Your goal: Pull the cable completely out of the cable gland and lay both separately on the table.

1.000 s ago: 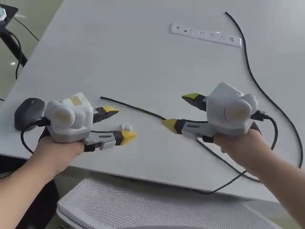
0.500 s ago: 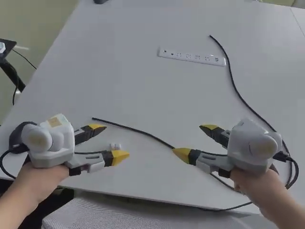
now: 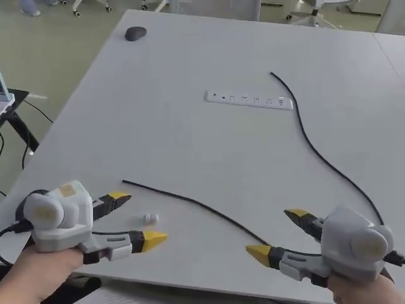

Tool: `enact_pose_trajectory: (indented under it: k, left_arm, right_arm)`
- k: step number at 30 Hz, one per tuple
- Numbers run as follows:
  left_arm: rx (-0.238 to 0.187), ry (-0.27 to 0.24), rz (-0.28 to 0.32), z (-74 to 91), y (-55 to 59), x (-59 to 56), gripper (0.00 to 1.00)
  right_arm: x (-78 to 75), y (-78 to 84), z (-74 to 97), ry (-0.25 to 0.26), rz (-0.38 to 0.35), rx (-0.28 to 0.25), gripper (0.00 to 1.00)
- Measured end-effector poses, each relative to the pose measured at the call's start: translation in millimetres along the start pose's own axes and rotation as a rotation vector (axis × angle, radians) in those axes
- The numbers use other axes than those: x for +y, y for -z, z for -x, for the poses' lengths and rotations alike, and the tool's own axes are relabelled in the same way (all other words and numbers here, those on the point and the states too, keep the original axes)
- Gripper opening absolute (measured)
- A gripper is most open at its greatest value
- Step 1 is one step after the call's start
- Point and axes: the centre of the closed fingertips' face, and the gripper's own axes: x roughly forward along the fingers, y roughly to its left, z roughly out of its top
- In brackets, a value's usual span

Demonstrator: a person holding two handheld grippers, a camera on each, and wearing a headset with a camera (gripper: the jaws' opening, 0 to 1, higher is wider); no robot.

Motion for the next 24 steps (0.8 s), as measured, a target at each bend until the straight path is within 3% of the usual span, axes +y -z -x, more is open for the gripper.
enact_pose_trajectory:
  k: [8, 12, 24]
  left_arm:
    - [0.03, 0.005, 0.022, -2.2, 9.3, -6.7, 0.91]
    - [0.024, -0.03, 0.029, -1.4, 8.8, -2.2, 0.97]
    - [0.022, -0.046, 0.056, 0.3, 8.4, 1.1, 0.98]
  right_arm:
    - [1.4, 9.9, 0.2, -0.013, -0.027, 0.02, 0.83]
    - [4.2, 9.8, 0.9, -0.019, -0.035, 0.023, 0.81]
    - [7.8, 19.1, 2.4, -0.059, -0.056, 0.048, 0.93]
